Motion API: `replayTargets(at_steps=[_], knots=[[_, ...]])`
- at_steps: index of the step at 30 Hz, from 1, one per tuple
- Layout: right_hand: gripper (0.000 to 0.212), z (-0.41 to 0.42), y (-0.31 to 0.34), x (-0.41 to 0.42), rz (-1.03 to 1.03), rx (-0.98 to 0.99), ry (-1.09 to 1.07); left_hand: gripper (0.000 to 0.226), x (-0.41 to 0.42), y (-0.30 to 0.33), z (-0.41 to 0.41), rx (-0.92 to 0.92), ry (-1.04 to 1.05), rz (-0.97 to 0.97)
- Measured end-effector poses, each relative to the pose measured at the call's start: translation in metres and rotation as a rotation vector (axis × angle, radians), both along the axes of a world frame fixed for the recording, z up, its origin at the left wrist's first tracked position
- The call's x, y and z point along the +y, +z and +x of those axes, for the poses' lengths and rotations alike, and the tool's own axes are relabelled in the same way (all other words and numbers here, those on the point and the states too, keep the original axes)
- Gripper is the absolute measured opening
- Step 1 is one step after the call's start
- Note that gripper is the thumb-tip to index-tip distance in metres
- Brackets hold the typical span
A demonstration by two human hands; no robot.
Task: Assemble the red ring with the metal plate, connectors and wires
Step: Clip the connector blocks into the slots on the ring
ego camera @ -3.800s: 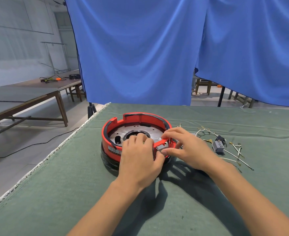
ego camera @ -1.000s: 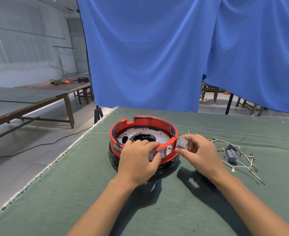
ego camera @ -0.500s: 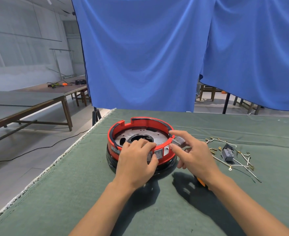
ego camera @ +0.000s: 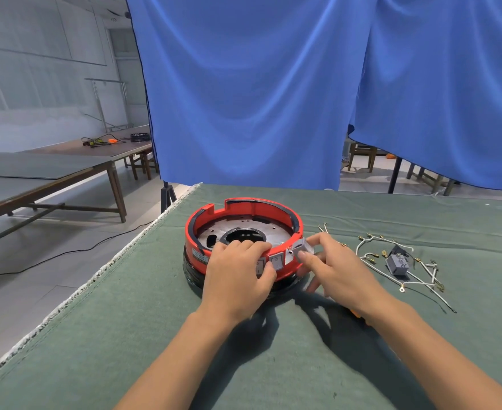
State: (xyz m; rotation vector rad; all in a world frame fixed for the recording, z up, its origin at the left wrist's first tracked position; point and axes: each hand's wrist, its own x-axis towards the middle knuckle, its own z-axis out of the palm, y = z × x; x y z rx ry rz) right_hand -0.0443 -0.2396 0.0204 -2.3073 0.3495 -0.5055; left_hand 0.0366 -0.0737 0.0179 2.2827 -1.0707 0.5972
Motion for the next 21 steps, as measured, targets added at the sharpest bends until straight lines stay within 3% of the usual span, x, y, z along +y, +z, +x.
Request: replayTargets(at_steps=[4,6,13,21], knots=[[0.021,-0.002,0.000,-0.002,-0.223,0.033,-0.146,0.037,-0.002,-0.001,-0.004,-0.091,0.015,-0.013],[0.019,-0.001,0.001,0.001,-0.268,-0.025,-0.165,0.037,-0.005,-0.002,-0.006,-0.138,0.007,-0.008],[0.016,-0.001,0.005,0.003,-0.096,0.013,-0.171,0.036,-0.009,-0.002,-0.009,-0.074,0.025,0.049],[0.033,0.001,0.002,0.009,-0.012,-0.019,-0.044,0.031,-0.008,-0.001,-0.009,-0.049,-0.009,-0.051]])
